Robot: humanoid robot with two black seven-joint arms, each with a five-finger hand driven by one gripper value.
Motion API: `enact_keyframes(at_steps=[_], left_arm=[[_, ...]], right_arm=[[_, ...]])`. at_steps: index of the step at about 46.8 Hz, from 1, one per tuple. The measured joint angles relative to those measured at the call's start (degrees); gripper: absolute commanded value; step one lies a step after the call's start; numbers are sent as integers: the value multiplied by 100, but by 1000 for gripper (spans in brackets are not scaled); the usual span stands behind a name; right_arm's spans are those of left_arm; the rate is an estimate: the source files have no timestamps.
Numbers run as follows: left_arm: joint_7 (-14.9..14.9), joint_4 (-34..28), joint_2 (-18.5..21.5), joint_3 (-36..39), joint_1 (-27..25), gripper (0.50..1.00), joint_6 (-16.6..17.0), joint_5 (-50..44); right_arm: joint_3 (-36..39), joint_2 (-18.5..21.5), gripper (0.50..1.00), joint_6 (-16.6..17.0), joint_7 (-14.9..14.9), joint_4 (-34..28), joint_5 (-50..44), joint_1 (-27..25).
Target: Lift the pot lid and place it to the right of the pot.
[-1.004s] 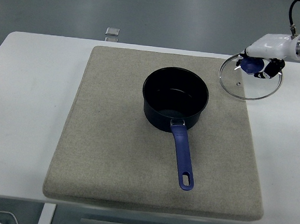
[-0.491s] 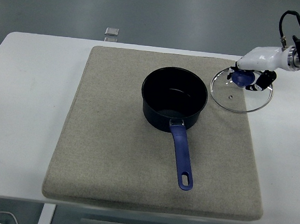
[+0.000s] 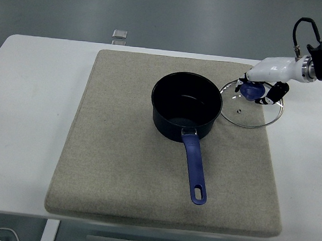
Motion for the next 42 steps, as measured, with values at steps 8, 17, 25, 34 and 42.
enact_keyframes(at_steps=[8,17,25,34,42], left_arm=[[0,0,0,0,0,1000,0,-1],[0,0,0,2,0,1000,0,-1],[0,0,0,1,0,1000,1,-3],[0,0,0,0,0,1000,2,-3],[0,0,0,0,0,1000,2,-3]], right_arm=[[1,57,500,-7,-2,2,205,-15],[-44,87,500,-109,0,2,255,-43],[-59,87,500,-118,-1,2,259,-44],[-68,75,500,-84,0,2,332,-44],[-76,86,539,-62,-1,2,408,-44]])
